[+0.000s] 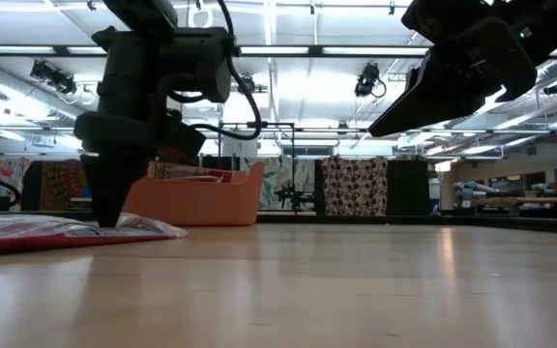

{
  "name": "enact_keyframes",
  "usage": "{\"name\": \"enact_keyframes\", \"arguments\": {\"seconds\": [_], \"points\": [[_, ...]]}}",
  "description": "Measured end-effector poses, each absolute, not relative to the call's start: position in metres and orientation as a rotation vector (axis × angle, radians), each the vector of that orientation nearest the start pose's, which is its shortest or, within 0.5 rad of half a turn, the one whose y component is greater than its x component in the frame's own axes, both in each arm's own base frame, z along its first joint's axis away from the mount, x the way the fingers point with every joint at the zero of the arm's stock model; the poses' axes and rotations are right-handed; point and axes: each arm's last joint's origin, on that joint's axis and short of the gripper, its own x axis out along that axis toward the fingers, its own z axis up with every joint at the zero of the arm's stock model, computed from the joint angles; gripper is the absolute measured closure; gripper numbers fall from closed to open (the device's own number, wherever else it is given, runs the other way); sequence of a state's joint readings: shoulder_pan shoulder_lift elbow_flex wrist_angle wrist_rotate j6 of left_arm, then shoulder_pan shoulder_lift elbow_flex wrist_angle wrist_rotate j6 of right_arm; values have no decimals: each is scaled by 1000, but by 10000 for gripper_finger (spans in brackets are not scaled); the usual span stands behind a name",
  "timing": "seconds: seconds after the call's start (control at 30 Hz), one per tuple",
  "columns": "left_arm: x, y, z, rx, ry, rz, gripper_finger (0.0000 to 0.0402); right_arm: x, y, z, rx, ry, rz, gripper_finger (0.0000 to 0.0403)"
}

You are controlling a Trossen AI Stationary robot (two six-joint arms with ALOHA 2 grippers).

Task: Sort popcorn bags into baskets
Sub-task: Put the red popcorn bag into the orange bin

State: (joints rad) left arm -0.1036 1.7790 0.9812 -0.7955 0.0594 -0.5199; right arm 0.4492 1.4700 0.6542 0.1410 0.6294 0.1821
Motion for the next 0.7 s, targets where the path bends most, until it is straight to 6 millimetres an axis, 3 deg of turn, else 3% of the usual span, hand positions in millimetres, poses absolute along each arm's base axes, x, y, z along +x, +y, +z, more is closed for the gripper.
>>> {"name": "enact_keyframes", "arguments": {"seconds": [0.17,0.7], "points": [[289,-40,137,-306,1573,275,393,256,105,172,-169,559,-225,292],[316,-38,200,-145,1571,248,399,256,105,172,-172,560,-224,292]]}}
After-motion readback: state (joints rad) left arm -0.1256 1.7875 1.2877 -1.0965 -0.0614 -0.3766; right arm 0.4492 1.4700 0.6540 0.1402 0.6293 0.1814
